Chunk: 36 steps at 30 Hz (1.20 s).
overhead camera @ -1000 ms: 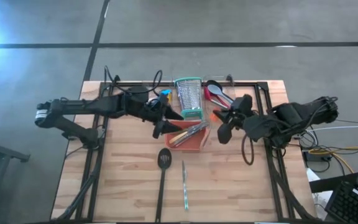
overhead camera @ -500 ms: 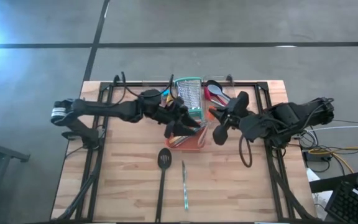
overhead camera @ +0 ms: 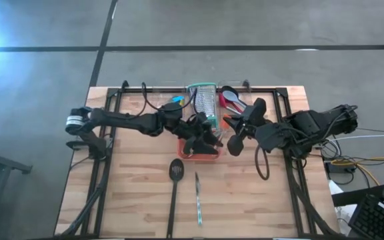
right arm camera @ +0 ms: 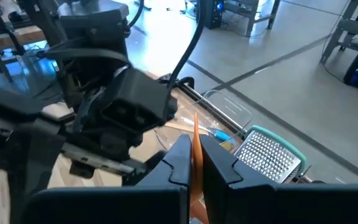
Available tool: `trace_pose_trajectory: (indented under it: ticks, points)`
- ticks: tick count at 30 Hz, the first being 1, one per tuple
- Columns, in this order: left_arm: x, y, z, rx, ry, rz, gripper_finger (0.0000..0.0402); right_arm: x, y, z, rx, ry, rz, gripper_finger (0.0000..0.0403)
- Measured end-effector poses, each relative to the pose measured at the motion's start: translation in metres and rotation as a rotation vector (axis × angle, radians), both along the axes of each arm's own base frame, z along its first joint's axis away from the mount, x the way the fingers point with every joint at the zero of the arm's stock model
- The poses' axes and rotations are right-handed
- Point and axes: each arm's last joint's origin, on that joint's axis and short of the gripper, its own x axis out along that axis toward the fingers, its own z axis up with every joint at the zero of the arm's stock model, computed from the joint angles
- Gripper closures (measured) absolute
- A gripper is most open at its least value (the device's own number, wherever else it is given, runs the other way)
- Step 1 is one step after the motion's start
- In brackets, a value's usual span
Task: Pick & Place Kitchen Items
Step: Put the orange spatula into the left transparent bin
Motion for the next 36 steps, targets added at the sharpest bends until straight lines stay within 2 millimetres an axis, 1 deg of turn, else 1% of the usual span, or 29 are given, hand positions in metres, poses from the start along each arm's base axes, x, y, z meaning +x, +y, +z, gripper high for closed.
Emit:
trace_pose_trajectory:
  ticks: [4, 7, 10, 12, 16, 17, 23, 27, 32, 36]
  points:
    - [0.003, -0.005, 0.002, 0.027, -0.022, -0.015, 0.0114, 0.0, 0.0, 0.0, -0.001, 0.003, 0.0, 0.0394]
    - [0.002, -0.006, 0.004, 0.047, -0.04, -0.028, 0.0151, 0.0, 0.0, 0.0, -0.001, 0.004, 0.0, 0.0394]
    - [0.001, -0.006, 0.006, 0.048, -0.043, -0.034, 0.0209, 0.0, 0.0, 0.0, -0.001, 0.004, 0.0, 0.0394]
    - [0.001, -0.006, 0.006, 0.049, -0.045, -0.035, 0.0257, 0.0, 0.0, 0.0, 0.0, 0.003, 0.0, 0.0394]
    - [0.001, -0.006, 0.005, 0.043, -0.031, -0.037, 0.0369, 0.0, 0.0, 0.0, 0.003, -0.001, 0.003, 0.0394]
    - [0.001, -0.006, 0.004, 0.035, -0.017, -0.036, 0.0381, 0.001, 0.0, 0.001, 0.008, -0.01, 0.005, 0.0394]
    - [0.0, -0.004, 0.005, 0.035, -0.011, -0.032, 0.0385, -0.001, 0.0, 0.001, 0.008, -0.007, 0.003, 0.0391]
    - [-0.007, 0.001, 0.01, 0.051, 0.0, -0.022, 0.0386, -0.006, 0.0, 0.007, 0.02, -0.019, 0.016, 0.037]
    - [-0.027, 0.014, 0.023, 0.124, 0.036, 0.022, 0.0387, -0.026, -0.004, 0.018, 0.048, -0.023, 0.017, 0.0337]
    - [-0.054, 0.026, 0.038, 0.221, 0.064, 0.128, 0.0387, -0.042, -0.009, 0.015, 0.105, 0.022, -0.007, 0.0314]
